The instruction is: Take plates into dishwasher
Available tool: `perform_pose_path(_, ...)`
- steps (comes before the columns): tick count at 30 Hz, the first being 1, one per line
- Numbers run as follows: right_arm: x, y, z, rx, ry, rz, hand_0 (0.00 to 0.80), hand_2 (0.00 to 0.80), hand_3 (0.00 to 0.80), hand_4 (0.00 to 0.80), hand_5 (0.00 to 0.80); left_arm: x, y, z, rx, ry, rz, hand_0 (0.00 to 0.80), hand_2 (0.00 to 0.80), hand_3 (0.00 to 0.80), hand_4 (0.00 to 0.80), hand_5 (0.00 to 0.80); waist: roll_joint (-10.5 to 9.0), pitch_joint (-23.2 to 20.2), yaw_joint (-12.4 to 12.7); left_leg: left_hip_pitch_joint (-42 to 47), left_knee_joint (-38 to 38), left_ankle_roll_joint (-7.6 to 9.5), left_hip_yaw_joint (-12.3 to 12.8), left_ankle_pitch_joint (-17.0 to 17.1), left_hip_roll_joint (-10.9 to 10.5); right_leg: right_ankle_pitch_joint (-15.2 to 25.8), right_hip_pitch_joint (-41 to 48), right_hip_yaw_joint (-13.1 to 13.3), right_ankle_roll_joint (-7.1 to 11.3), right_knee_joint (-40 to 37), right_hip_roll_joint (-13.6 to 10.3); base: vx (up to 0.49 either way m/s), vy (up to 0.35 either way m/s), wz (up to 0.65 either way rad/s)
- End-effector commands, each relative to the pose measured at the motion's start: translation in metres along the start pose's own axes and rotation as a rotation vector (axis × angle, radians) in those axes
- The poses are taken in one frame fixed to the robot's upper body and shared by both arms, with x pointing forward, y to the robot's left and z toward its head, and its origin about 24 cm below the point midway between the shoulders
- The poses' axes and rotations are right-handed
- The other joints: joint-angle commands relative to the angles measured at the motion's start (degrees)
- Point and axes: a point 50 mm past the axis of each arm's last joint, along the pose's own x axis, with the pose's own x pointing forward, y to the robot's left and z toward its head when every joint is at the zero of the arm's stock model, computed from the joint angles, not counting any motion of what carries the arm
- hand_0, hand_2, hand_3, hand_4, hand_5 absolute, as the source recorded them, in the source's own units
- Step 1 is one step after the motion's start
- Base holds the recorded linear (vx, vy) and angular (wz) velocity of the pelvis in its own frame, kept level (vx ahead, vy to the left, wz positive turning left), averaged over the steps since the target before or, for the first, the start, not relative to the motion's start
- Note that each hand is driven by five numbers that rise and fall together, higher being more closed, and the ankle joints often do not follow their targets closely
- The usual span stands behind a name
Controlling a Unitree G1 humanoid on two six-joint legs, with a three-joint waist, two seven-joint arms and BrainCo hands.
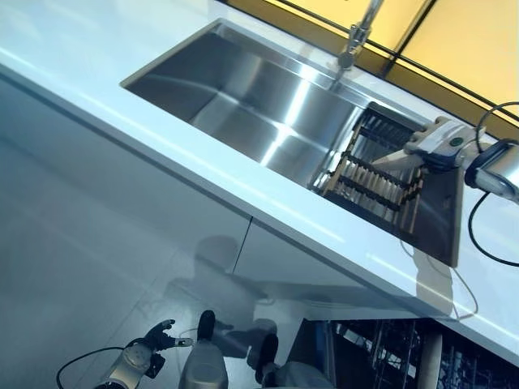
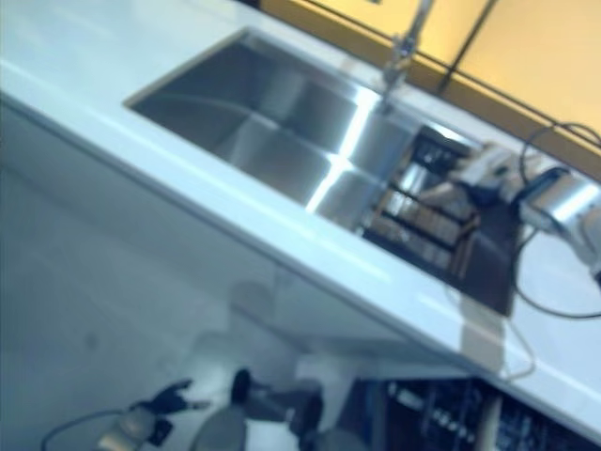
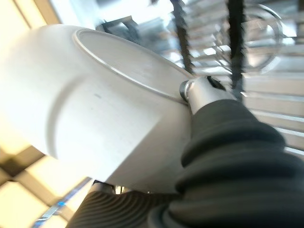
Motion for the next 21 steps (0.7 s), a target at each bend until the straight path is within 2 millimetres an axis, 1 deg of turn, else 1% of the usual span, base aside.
perform_pose_path(1,-0.021,-0.009,-0.039,-0.08,0.196,-0.088,0.8,0.8,0.8,0.8,0.8,-0.001,0.001,-0.006,-0.007,0.023,0.005,0.0,0.0,0.0,0.0,0.0,-2.21,-6.6,-0.7,3.0,-0.1,1.98,4.4,-8.1,-1.0,1.1,-2.3,2.3,6.9,3.2,-3.5,-0.091,0.16,-0.15)
perform_pose_path(5,-0.031,-0.012,-0.055,-0.082,0.277,-0.134,0.8,0.8,0.8,0.8,0.8,-0.002,0.005,-0.011,-0.016,0.053,0.021,0.0,0.0,0.0,0.0,0.0,-2.57,-7.7,-1.7,3.3,-0.1,2.81,5.1,-8.6,-1.5,1.7,-3.4,3.5,7.98,4.3,-4.2,-0.116,0.176,-0.29)
perform_pose_path(7,-0.037,-0.017,-0.066,-0.061,0.338,-0.182,0.8,0.8,0.8,0.8,0.8,-0.002,0.006,-0.014,-0.007,0.069,0.026,0.0,0.0,0.0,0.0,0.0,-2.71,-8.2,-2.1,3.6,-0.1,3.26,5.2,-8.9,-2.0,2.7,-4.4,4.1,8.72,5.6,-4.8,-0.119,0.208,-0.29)
perform_pose_path(9,-0.045,-0.023,-0.077,-0.014,0.403,-0.246,0.8,0.8,0.8,0.8,0.8,-0.002,0.005,-0.018,0.003,0.083,0.021,0.0,0.0,0.0,0.0,0.0,-2.55,-8.7,-2.8,4.0,-0.1,3.52,5.1,-9.2,-2.5,4.2,-5.3,4.8,9.36,6.8,-5.5,-0.066,0.213,-0.22)
perform_pose_path(10,-0.05,-0.026,-0.082,0.039,0.444,-0.294,0.8,0.8,0.8,0.8,0.8,-0.003,0.003,-0.02,0.013,0.095,0.01,0.0,0.0,0.0,0.0,0.0,-2.35,-9.1,-3.3,4.3,-0.1,3.55,5.2,-9.3,-2.7,5.2,-5.6,5.2,9.67,7.1,-5.8,-0.03,0.196,-0.26)
perform_pose_path(12,-0.06,-0.031,-0.092,0.133,0.508,-0.385,0.8,0.8,0.8,0.8,0.8,-0.005,0.0,-0.029,0.024,0.118,-0.002,0.0,0.0,0.0,0.0,0.0,-1.91,-9.6,-4.0,4.9,-0.1,3.36,6.0,-9.8,-2.9,6.7,-6.0,5.3,10.11,6.5,-6.4,-0.034,0.179,-0.35)
perform_pose_path(14,-0.067,-0.035,-0.098,0.22,0.559,-0.458,0.8,0.8,0.8,0.8,0.8,-0.007,-0.001,-0.037,0.033,0.146,-0.012,0.0,0.0,0.0,0.0,0.0,-1.41,-9.8,-4.9,5.9,-0.1,3.29,7.4,-10.6,-2.9,8.1,-7.3,5.0,10.75,6.2,-6.6,-0.037,0.147,-0.42)
perform_pose_path(15,-0.07,-0.035,-0.099,0.267,0.577,-0.506,0.8,0.8,0.8,0.8,0.8,-0.008,-0.003,-0.041,0.027,0.162,-0.012,0.0,0.0,0.0,0.0,0.0,-0.99,-9.9,-5.6,6.4,-0.1,3.36,8.5,-11.1,-3.1,9.0,-8.1,4.7,11.03,5.9,-6.8,-0.048,0.124,-0.52)
perform_pose_path(16,-0.073,-0.034,-0.099,0.284,0.591,-0.519,0.8,0.8,0.8,0.8,0.8,-0.009,-0.002,-0.043,0.029,0.171,-0.011,0.0,0.0,0.0,0.0,0.0,-0.86,-9.9,-5.7,6.6,-0.1,3.45,9.2,-11.2,-3.0,9.1,-8.4,3.9,11.0,6.0,-6.9,-0.075,0.117,-0.61)
perform_pose_path(18,-0.075,-0.036,-0.096,0.369,0.601,-0.592,0.8,0.8,0.8,0.8,0.8,-0.01,0.0,-0.049,0.011,0.2,-0.002,0.0,0.0,0.0,0.0,0.0,-0.41,-9.8,-5.8,7.0,-0.1,3.75,12.0,-11.2,-2.9,9.6,-8.8,1.0,11.0,7.5,-8.1,-0.115,0.08,-0.74)
perform_pose_path(19,-0.077,-0.038,-0.095,0.407,0.604,-0.618,0.8,0.8,0.8,0.8,0.8,-0.011,0.001,-0.052,0.0,0.215,0.002,0.0,0.0,0.0,0.0,0.0,0.07,-9.5,-5.6,7.3,0.3,3.99,13.7,-11.4,-2.4,9.2,-8.0,-0.8,10.76,9.0,-9.1,-0.149,0.046,-0.79)
perform_pose_path(20,-0.078,-0.038,-0.094,0.449,0.606,-0.652,0.8,0.8,0.8,0.8,0.8,-0.012,0.001,-0.054,-0.003,0.224,0.004,0.0,0.0,0.0,0.0,0.0,0.33,-9.6,-5.4,7.1,0.5,4.12,15.0,-11.2,-2.1,9.1,-7.4,-2.0,10.52,9.9,-10.0,-0.136,0.018,-0.97)
perform_pose_path(21,-0.079,-0.038,-0.094,0.47,0.61,-0.664,0.8,0.8,0.8,0.8,0.8,-0.012,0.002,-0.054,-0.005,0.227,0.005,0.0,0.0,0.0,0.0,0.0,0.54,-9.6,-5.2,7.0,0.5,4.18,15.7,-11.1,-1.9,8.9,-6.9,-2.6,10.38,10.5,-10.5,-0.132,-0.001,-1.03)
